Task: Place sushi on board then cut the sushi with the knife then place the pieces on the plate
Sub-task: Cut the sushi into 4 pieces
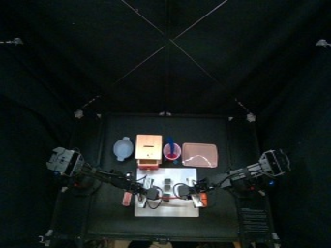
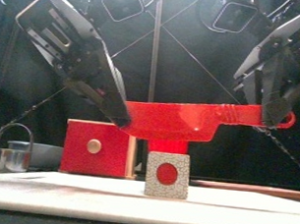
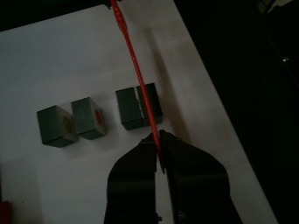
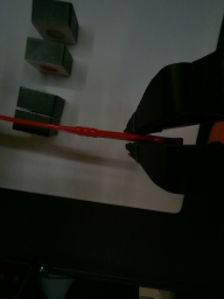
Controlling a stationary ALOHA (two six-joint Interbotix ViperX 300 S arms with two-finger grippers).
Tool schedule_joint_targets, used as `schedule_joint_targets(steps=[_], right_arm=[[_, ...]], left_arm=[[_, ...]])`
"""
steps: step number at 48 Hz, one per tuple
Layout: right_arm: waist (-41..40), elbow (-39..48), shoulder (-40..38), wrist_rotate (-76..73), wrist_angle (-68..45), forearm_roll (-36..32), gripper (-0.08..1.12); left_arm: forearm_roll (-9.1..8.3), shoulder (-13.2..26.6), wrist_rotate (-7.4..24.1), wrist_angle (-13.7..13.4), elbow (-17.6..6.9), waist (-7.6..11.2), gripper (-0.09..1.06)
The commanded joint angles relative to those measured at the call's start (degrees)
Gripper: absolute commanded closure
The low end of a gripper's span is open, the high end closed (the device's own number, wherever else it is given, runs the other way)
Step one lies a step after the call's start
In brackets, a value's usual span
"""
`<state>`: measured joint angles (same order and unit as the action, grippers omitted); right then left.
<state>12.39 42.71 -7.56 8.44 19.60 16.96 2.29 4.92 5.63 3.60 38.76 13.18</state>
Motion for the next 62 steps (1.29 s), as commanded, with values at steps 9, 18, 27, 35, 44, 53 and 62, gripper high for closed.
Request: schedule_joint_targets(steps=[9,18,27,35,44,53,62], right_arm=[[-1.1,-2.1,-0.9,0.3,-1.2,-2.2,0.64],[-1.4,-2.1,-0.8,0.3,-1.2,-1.9,0.64],[-1.4,-2.3,0.4,0.3,-1.6,-1.8,0.64],[-1.1,-2.5,2.4,0.3,-2.6,-1.4,0.64],[-1.0,-2.4,4.6,0.3,-2.6,-0.1,0.64],[-1.1,-2.4,6.9,0.3,-2.7,-0.1,0.64],[-1.3,-3.0,4.9,0.3,-1.9,-1.8,0.64]], left_arm=[[-2.9,-1.5,0.4,0.9,-2.8,-2.2,0.6],[-4.22,-1.4,0.4,0.7,-2.5,-3.34,0.6],[-3.87,-0.8,0.3,0.7,-2.1,-3.34,0.6],[-3.16,0.8,0.2,0.7,-2.2,-3.25,0.6],[-0.35,4.5,0.2,1.2,-2.8,-1.67,0.6],[1.14,6.3,0.3,1.1,-3.3,-1.14,0.6],[0.53,4.0,0.4,0.6,-3.4,-1.85,0.6]])
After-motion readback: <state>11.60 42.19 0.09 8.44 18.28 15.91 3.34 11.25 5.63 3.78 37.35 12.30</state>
